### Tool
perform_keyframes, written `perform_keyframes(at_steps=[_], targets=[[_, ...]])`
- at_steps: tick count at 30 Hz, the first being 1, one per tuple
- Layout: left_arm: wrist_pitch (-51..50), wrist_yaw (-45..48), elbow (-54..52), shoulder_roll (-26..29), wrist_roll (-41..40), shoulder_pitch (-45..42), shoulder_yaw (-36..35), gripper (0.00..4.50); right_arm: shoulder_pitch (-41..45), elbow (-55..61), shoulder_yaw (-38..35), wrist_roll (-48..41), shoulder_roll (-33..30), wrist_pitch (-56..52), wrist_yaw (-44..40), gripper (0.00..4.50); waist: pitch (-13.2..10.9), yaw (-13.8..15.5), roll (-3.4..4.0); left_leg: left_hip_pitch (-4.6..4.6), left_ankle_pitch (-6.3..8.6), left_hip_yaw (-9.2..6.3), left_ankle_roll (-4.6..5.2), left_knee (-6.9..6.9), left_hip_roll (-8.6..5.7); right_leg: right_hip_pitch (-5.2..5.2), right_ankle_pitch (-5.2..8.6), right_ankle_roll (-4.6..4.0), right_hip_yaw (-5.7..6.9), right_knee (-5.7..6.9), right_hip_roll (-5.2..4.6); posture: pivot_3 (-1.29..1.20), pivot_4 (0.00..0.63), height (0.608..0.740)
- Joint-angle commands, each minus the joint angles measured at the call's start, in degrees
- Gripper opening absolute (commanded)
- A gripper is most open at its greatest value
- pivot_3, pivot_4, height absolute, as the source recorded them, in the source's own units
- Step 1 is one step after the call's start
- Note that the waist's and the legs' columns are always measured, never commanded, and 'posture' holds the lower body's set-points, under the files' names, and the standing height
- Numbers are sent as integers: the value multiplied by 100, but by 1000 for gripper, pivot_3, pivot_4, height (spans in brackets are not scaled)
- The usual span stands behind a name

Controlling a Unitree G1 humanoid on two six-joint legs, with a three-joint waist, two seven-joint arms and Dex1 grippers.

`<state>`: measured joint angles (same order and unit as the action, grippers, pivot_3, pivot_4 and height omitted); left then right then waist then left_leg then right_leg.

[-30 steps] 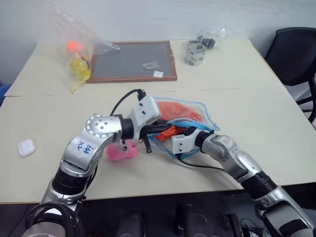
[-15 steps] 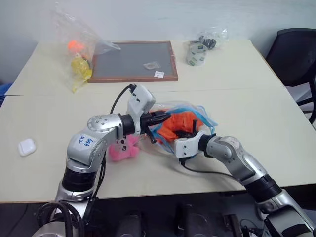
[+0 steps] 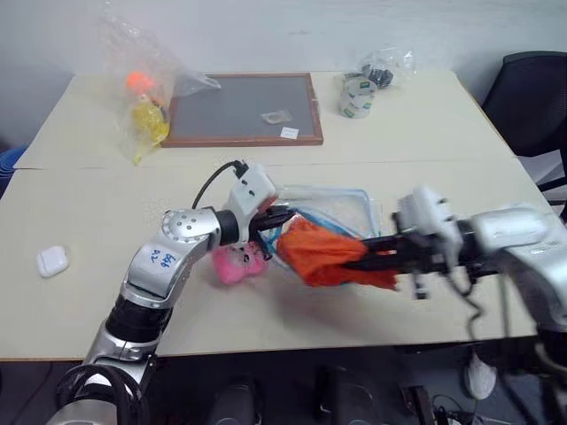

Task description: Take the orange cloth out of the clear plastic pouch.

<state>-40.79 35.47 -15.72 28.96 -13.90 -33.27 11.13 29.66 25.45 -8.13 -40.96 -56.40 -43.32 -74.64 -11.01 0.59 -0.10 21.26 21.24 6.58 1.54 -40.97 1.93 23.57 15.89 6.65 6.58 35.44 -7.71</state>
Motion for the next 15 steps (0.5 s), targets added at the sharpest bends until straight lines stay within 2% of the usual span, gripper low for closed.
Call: perform_keyframes(at_steps=[1, 4, 8, 11, 15], targets=[[252, 166, -309, 295, 175, 151, -14, 0, 311, -961, -803, -273, -752, -165, -479, 9, 0, -7, 0, 0, 0, 2, 0, 3, 0, 0, 0, 0, -1, -2, -1, 0, 150, 740], [482, 375, -455, 584, 247, 306, -2, 0, 576, -2358, -897, 193, -1489, 316, -918, 9, -1, -24, 0, 0, 0, 10, 0, 7, 0, 6, 0, 0, -6, -3, -2, 0, 150, 740], [617, 484, -475, 724, 232, 453, -54, 0, 1163, -4162, -551, 1039, -1982, 1400, -1212, 9, -1, -67, 1, 0, 0, 19, 1, 12, 0, 7, -1, 2, -8, -13, -2, 0, 150, 740], [698, 545, -449, 771, 255, 496, -71, 0, 1924, -5349, -195, 1615, -2051, 1944, -1205, 9, -12, -83, 20, 0, 0, 37, 2, 12, -2, 14, -7, 12, -18, -15, -2, 0, 150, 740], [785, 638, -477, 800, 263, 512, -44, 0, 2221, -5910, -28, 2072, -1802, 2868, -1171, 9, -17, -89, 30, -1, -1, 48, -2, 22, 2, 23, -7, 12, -22, -29, 9, 0, 150, 740]])
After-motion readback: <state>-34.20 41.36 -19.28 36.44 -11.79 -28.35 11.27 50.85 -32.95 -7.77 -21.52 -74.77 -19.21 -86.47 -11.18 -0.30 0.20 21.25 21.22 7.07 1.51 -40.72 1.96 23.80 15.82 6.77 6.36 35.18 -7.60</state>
